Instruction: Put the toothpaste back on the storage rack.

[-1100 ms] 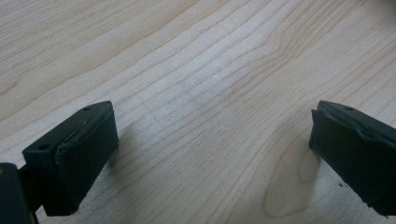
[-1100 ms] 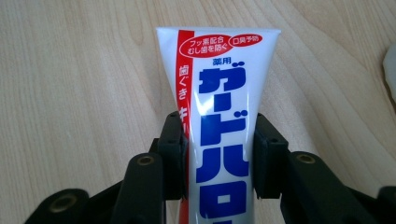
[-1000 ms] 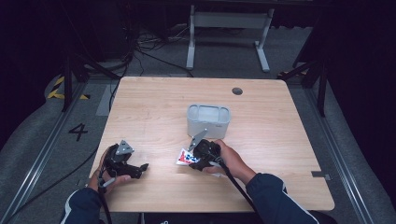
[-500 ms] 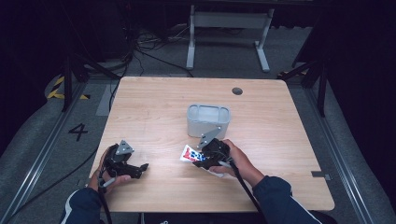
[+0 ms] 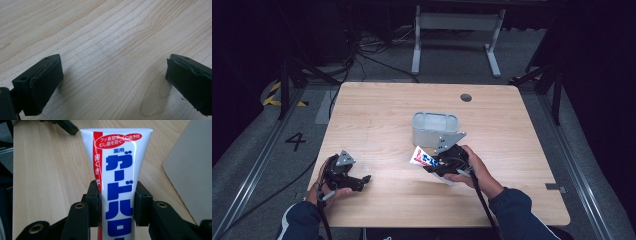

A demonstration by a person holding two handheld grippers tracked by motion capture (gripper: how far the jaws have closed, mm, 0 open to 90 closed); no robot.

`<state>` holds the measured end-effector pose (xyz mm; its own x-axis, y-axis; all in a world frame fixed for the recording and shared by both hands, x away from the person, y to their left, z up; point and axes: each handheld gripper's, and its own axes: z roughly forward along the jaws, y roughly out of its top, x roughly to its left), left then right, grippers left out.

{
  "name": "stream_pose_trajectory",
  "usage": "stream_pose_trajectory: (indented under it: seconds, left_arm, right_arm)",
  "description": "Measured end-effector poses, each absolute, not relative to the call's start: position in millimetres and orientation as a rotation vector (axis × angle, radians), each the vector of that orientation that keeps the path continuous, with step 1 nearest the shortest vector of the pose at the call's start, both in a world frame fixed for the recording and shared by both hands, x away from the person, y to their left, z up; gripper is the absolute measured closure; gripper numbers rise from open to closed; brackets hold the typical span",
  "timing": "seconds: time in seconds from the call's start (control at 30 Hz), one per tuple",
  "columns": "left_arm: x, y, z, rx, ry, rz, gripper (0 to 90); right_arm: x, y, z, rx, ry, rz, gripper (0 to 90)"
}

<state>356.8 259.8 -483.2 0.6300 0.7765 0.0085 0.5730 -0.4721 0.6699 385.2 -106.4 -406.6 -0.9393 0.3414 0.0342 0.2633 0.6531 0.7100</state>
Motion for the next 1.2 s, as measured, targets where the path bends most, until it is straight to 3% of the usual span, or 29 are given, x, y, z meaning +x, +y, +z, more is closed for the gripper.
stream_pose_trajectory:
  seconds: [1.2]
  left_arm:
    - [357, 260, -483, 2.216, 1.047, 0.414, 1.7]
  right_arm:
    - [393, -131, -366, 0.529, 2.512, 1.438, 64.0]
